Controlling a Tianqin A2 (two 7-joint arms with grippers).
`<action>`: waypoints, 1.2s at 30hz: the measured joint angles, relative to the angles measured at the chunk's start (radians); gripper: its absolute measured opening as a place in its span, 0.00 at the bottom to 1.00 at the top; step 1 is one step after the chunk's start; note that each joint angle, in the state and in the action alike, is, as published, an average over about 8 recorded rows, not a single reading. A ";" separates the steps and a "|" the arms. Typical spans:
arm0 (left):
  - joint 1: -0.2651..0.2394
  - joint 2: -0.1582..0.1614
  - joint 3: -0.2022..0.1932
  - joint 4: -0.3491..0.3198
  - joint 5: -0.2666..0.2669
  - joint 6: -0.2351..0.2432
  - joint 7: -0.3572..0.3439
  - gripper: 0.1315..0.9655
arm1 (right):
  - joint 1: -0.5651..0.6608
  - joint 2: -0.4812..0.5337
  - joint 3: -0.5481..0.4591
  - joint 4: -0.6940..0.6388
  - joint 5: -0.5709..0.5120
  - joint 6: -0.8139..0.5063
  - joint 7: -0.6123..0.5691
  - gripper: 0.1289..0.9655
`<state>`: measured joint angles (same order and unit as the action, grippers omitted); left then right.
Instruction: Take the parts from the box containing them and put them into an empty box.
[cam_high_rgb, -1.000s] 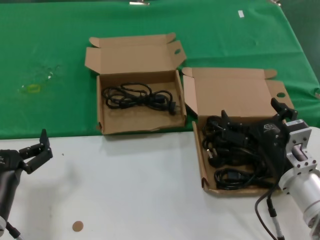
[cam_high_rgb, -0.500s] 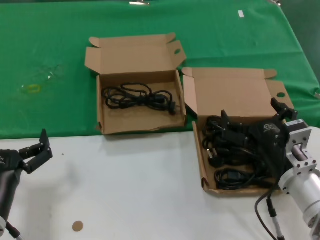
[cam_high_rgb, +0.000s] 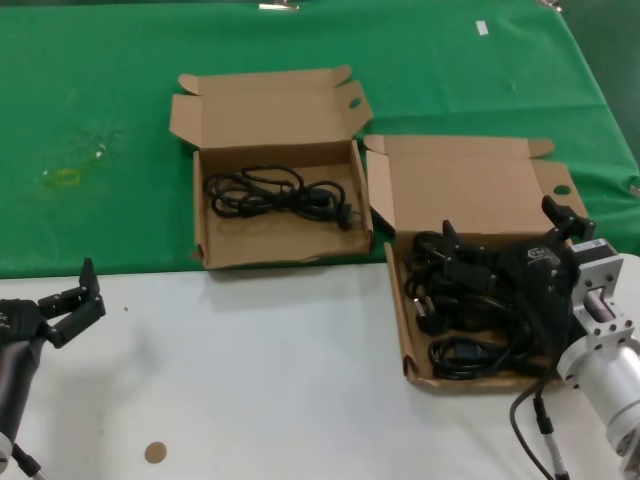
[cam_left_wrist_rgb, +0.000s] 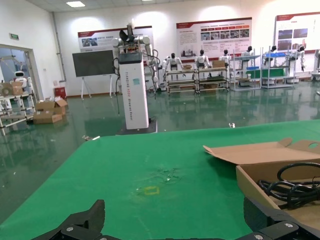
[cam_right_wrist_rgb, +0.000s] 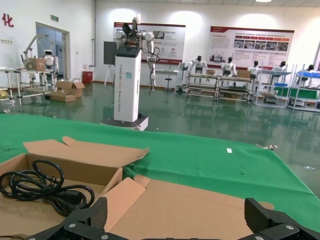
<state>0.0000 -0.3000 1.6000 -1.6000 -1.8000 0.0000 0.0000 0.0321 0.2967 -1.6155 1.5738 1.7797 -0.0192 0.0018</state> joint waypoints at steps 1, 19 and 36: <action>0.000 0.000 0.000 0.000 0.000 0.000 0.000 1.00 | 0.000 0.000 0.000 0.000 0.000 0.000 0.000 1.00; 0.000 0.000 0.000 0.000 0.000 0.000 0.000 1.00 | 0.000 0.000 0.000 0.000 0.000 0.000 0.000 1.00; 0.000 0.000 0.000 0.000 0.000 0.000 0.000 1.00 | 0.000 0.000 0.000 0.000 0.000 0.000 0.000 1.00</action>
<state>0.0000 -0.3000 1.6000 -1.6000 -1.8000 0.0000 0.0000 0.0321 0.2967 -1.6155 1.5738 1.7797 -0.0192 0.0018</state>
